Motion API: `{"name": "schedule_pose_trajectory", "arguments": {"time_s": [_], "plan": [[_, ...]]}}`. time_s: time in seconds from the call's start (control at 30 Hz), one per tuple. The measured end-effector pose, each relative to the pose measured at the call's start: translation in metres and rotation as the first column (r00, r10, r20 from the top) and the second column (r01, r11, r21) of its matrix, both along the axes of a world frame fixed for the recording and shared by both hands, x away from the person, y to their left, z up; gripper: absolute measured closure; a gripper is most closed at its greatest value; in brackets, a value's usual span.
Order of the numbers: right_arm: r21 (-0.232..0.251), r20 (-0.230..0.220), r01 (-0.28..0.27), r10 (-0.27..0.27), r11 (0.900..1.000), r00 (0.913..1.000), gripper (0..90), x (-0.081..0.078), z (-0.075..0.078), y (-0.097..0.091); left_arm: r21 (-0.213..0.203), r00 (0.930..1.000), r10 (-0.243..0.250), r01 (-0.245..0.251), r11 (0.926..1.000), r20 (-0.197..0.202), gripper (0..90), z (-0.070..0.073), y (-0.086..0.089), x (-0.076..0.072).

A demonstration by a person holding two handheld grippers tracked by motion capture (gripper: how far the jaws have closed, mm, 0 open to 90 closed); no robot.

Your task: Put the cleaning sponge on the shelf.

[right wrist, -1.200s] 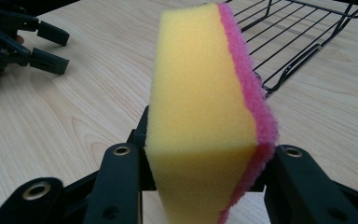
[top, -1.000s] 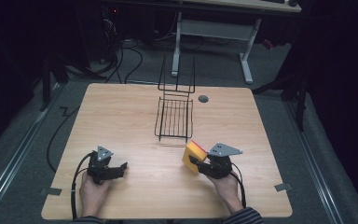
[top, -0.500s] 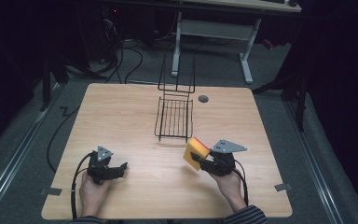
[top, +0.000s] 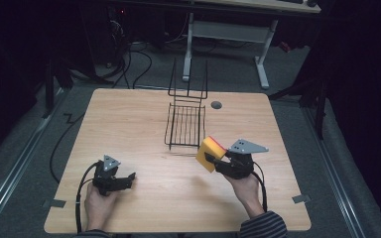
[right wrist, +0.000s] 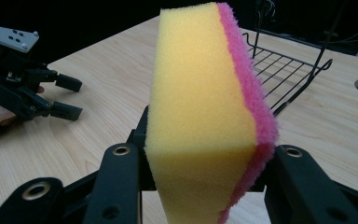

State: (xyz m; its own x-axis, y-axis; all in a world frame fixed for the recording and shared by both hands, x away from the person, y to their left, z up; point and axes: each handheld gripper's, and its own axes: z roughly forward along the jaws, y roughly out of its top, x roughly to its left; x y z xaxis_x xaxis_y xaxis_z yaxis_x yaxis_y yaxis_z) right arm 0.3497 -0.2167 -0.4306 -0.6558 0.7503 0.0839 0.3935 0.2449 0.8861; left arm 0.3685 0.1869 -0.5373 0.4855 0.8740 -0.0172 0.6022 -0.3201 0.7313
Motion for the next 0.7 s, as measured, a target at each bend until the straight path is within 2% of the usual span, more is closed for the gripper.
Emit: {"name": "schedule_pose_trajectory", "arguments": {"time_s": [0.33,0.7], "plan": [[0.048,0.001,0.014,-0.014,0.9988,0.9999,60.3,0.014,0.012,0.000,0.000,1.0000,0.000,0.000,1.0000,0.000,16.7,0.000,0.000,0.000],[0.013,0.014,0.003,-0.003,0.9999,0.9999,60.4,0.026,0.021,0.009,0.000,1.0000,0.000,0.000,1.0000,0.000,16.6,0.000,0.000,0.000]]}}
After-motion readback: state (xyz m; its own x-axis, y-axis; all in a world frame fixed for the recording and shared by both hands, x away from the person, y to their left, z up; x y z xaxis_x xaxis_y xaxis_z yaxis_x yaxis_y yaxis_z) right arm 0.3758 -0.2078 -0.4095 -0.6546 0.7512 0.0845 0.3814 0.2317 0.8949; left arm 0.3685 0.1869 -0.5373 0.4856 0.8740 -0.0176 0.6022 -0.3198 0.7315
